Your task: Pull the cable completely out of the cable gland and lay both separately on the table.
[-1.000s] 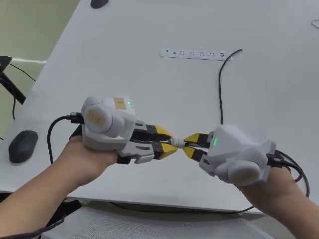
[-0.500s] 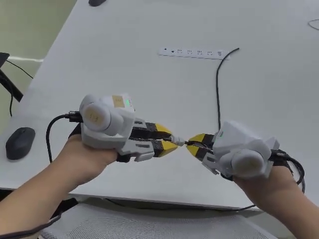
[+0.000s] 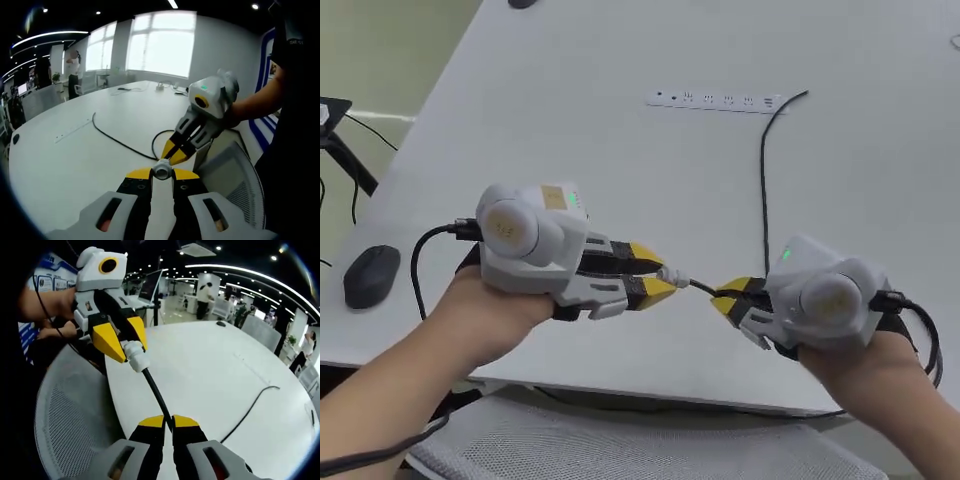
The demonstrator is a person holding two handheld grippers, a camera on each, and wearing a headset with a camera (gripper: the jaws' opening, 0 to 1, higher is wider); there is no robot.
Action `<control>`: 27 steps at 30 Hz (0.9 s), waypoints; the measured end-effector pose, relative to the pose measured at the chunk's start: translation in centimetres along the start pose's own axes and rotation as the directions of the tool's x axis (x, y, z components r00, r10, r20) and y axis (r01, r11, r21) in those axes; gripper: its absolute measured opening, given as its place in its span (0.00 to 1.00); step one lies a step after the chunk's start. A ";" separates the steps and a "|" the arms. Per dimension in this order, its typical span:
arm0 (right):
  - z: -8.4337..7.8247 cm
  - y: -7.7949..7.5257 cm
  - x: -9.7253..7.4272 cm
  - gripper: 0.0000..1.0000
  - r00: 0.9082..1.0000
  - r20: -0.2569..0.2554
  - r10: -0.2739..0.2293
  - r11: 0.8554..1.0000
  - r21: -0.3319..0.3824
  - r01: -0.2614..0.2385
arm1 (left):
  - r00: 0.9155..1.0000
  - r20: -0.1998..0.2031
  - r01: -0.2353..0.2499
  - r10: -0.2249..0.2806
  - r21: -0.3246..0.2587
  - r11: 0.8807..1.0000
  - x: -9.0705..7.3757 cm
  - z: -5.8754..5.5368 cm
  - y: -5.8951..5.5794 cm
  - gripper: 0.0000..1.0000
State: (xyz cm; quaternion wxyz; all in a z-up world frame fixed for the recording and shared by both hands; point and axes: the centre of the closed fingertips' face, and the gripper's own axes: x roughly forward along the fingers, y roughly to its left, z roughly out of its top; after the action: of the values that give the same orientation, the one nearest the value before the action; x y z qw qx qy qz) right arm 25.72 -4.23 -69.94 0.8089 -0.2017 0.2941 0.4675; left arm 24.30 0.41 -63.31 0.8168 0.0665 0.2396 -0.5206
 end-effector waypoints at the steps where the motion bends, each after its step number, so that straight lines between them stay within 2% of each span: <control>1: -0.2 0.0 0.0 0.00 1.000 -0.004 0.001 1.000 0.005 -0.001 | 1.000 0.002 -0.001 0.001 -0.002 1.000 0.0 0.0 0.0 0.15; 6: -1.0 -0.1 0.1 0.00 1.000 -0.023 0.007 1.000 0.013 -0.007 | 1.000 0.014 -0.007 0.008 -0.011 1.000 -0.2 0.0 0.1 0.15; 13: -1.0 -0.5 0.2 0.00 1.000 -0.029 0.003 1.000 -0.011 -0.003 | 1.000 0.015 -0.014 0.014 -0.014 1.000 -0.1 0.0 0.3 0.15; 19: 0.0 -1.1 0.4 0.00 1.000 -0.020 -0.012 0.999 -0.036 0.011 | 1.000 0.017 -0.009 0.009 -0.013 1.000 0.0 -0.2 0.6 0.15; 27: 2.0 -2.4 1.4 0.00 0.999 -0.017 -0.045 0.994 -0.095 0.043 | 1.000 0.021 0.004 -0.003 -0.020 1.000 -0.2 -0.9 1.2 0.15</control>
State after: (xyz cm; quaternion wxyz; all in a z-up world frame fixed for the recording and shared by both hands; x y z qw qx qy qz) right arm 28.99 -3.30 -69.23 0.8056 -0.2509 0.2749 0.4610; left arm 24.97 1.42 -64.12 0.8189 0.0526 0.2366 -0.5202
